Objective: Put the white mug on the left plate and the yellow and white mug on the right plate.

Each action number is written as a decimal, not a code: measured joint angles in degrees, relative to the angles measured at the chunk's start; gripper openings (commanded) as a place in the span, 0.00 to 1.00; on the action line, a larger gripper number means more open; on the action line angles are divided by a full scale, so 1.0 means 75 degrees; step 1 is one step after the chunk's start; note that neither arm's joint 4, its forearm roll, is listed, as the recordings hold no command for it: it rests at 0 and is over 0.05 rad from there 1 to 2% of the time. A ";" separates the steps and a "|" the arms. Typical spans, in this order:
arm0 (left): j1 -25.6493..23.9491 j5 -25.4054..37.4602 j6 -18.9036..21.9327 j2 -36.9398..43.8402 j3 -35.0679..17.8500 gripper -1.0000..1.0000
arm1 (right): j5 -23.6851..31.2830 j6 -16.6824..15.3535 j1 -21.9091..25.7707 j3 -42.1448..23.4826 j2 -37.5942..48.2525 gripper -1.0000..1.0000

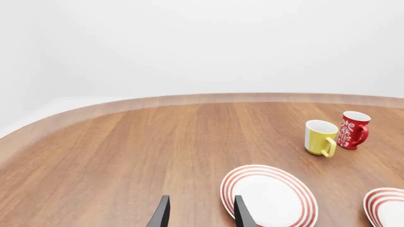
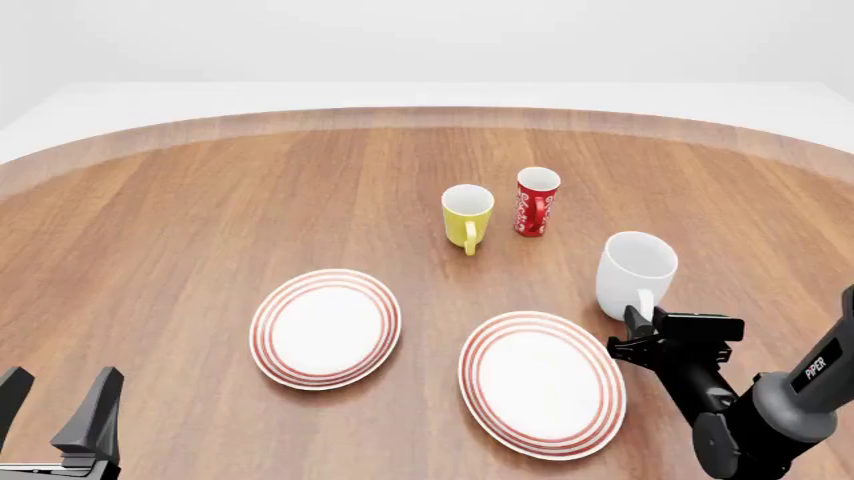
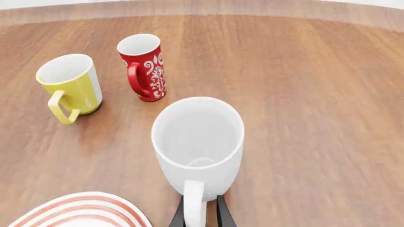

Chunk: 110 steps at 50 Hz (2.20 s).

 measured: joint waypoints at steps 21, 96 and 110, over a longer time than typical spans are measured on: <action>0.0000 0.0000 0.0000 0.0000 0.0000 1.00 | 0.0453 -0.0122 0.0022 0.0499 -0.1435 0.00; 0.0000 0.0000 0.0000 0.0000 0.0000 1.00 | 0.3636 -0.0159 0.3153 -0.0134 -0.4767 0.00; 0.0000 0.0000 0.0000 0.0000 0.0000 1.00 | 0.3432 -0.0017 0.3922 -0.0837 -0.3825 0.00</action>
